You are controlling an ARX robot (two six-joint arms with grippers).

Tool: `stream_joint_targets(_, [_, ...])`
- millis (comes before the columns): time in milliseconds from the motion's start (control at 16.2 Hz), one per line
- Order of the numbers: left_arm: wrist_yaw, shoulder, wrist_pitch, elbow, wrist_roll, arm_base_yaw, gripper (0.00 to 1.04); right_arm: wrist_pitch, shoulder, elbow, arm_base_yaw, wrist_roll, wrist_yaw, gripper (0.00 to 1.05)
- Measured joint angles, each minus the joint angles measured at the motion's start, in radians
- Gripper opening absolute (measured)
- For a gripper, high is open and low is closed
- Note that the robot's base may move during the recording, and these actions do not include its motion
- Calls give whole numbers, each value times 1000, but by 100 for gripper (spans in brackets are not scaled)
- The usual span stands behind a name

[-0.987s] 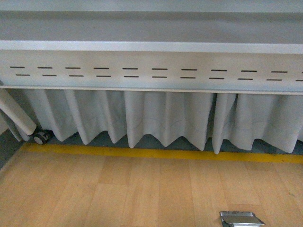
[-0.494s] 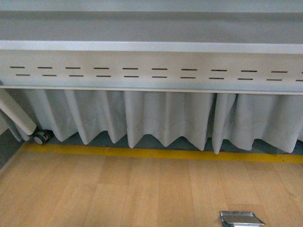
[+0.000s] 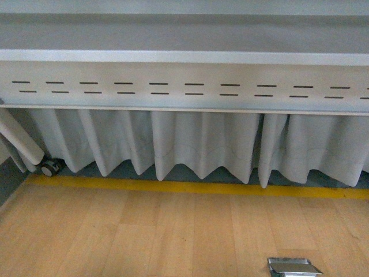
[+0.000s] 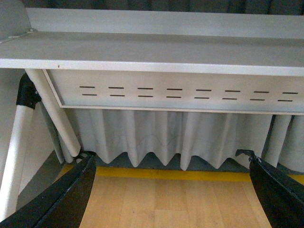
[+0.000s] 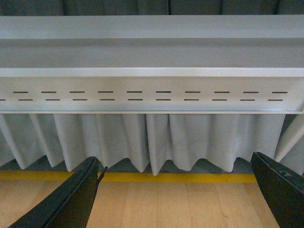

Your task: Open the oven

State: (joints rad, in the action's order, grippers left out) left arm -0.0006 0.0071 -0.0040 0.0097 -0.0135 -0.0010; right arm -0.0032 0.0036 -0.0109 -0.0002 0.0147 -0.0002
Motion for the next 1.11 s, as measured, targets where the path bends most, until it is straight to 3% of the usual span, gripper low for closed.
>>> stream_joint_targets(1111, [1, 0, 0, 0, 3, 0, 98, -1, 0, 0, 0, 0, 0, 98])
